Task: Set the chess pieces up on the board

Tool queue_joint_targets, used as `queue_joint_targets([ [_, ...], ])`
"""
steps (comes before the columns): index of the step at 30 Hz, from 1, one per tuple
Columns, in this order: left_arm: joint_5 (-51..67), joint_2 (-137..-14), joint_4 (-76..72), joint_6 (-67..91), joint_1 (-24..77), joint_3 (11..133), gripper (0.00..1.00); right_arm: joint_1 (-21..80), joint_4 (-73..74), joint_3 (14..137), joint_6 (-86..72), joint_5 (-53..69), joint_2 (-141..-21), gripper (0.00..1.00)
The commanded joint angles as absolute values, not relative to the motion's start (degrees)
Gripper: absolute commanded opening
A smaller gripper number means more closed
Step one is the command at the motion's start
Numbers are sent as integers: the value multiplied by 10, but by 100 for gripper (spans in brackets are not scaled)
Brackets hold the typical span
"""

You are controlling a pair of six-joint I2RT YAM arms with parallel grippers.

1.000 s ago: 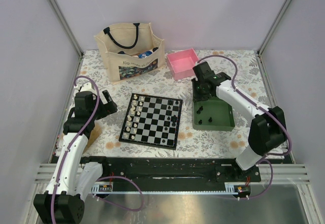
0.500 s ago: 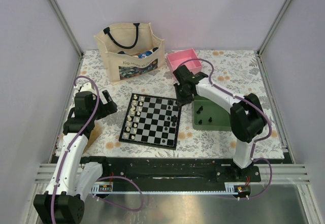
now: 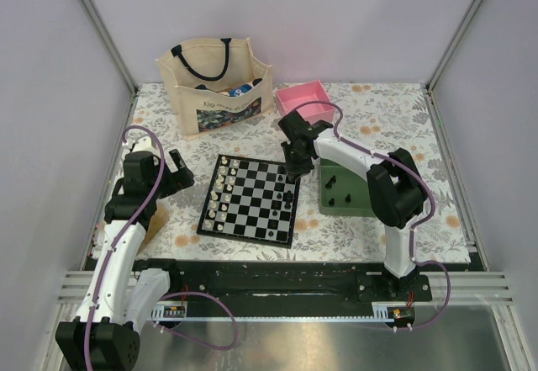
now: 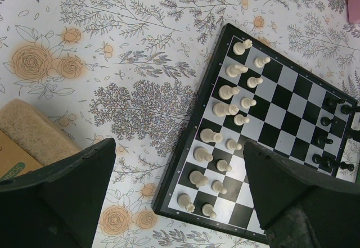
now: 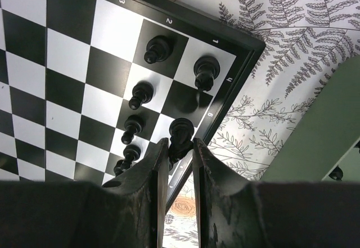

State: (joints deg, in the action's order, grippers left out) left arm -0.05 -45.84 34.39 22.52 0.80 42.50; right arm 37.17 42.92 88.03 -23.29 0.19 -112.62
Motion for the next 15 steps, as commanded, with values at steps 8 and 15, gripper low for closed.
queue_joint_targets([
  [8, -4, -453, 326, 228, 9, 435, 99, 377, 425, 924, -234, -21, -1155, 19],
  [15, -5, -453, 327, 226, 9, 434, 99, 377, 431, 933, -230, -34, -1169, 20],
])
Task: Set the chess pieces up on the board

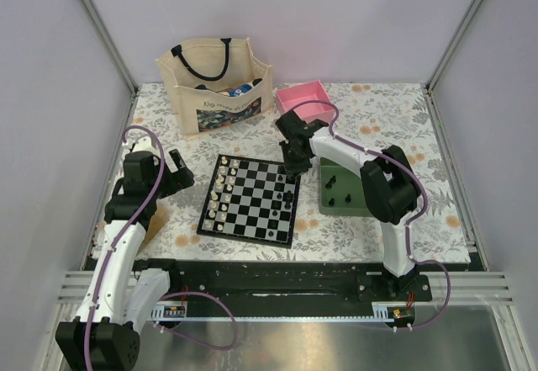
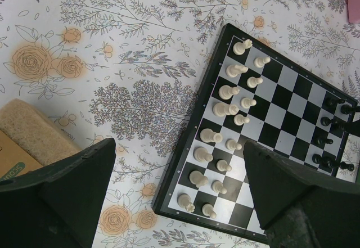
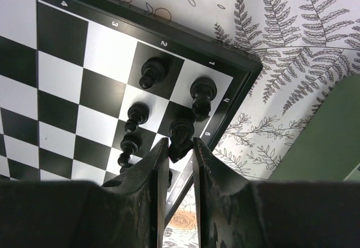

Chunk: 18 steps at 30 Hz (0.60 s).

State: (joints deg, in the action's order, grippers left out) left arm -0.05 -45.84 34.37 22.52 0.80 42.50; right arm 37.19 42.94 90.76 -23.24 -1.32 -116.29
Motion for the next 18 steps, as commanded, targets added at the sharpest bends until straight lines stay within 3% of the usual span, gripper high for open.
queue_joint_targets([
  [1, -5, -453, 327, 228, 9, 434, 99, 378, 432, 935, -229, -34, -1172, 20],
  [18, -6, -454, 327, 227, 9, 434, 99, 378, 438, 936, -222, -26, -1177, 28],
])
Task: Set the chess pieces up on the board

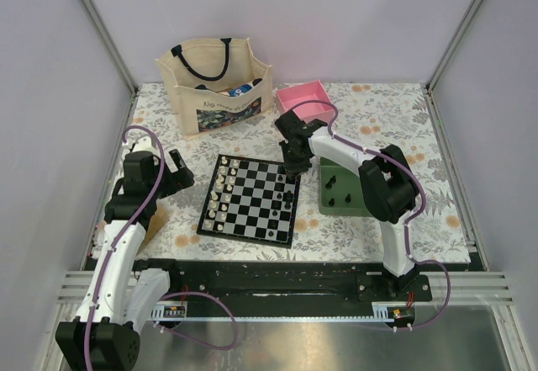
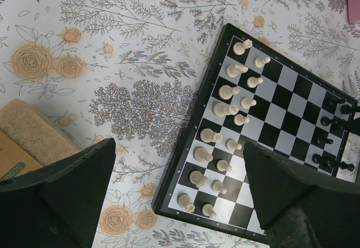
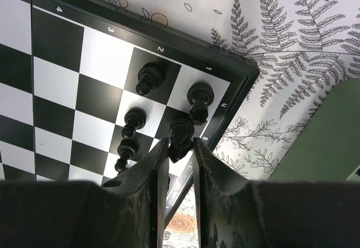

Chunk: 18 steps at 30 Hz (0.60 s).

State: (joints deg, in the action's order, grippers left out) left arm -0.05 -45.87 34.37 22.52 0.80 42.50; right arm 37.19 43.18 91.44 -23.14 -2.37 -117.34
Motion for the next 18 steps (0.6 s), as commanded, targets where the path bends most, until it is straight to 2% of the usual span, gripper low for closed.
queue_joint_targets([
  [1, -6, -454, 326, 226, 9, 434, 99, 378, 439, 936, -221, -25, -1178, 28],
  [18, -4, -453, 327, 227, 9, 434, 99, 377, 444, 934, -217, -18, -1185, 28],
])
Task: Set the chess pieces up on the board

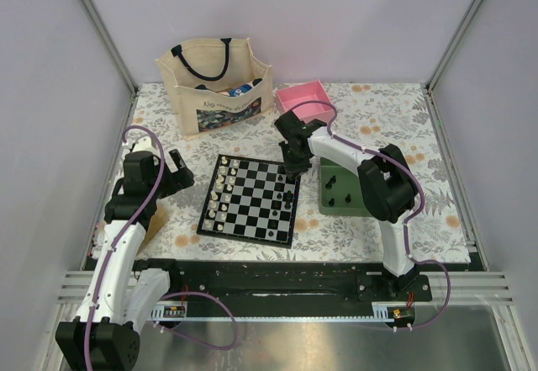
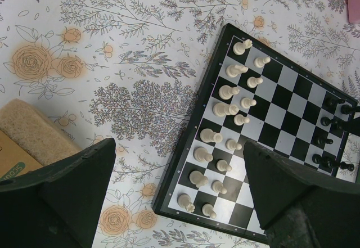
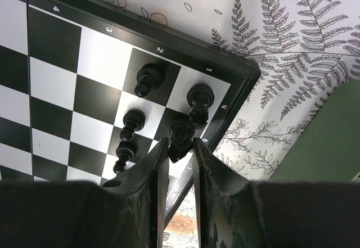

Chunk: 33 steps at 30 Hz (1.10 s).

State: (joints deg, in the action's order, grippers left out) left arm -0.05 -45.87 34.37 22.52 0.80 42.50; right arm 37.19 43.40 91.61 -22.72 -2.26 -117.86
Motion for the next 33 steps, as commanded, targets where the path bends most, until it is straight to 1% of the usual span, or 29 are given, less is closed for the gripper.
queue_joint_targets([
  [1, -5, -453, 327, 227, 9, 434, 99, 377, 444, 934, -216, -18, -1186, 29],
  [6, -6, -453, 327, 227, 9, 434, 99, 378, 445, 937, -214, -18, -1178, 39],
  [11, -5, -455, 326, 228, 9, 434, 99, 377, 452, 945, -210, -17, -1157, 45],
  [14, -4, -455, 327, 228, 9, 434, 99, 378, 453, 940, -206, -17, -1127, 50],
  [18, -4, -456, 326, 227, 9, 434, 99, 377, 451, 907, -198, -53, -1066, 54],
  [23, -6, -456, 327, 227, 9, 434, 99, 362, 443, 836, -197, -104, -976, 57],
  [27, -4, -459, 327, 228, 9, 436, 99, 303, 395, 745, -232, -93, -913, 57],
  [30, -3, -459, 328, 228, 9, 436, 99, 244, 374, 703, -251, -63, -905, 57],
  [33, -3, -461, 326, 228, 10, 435, 99, 223, 374, 703, -251, -47, -925, 57],
])
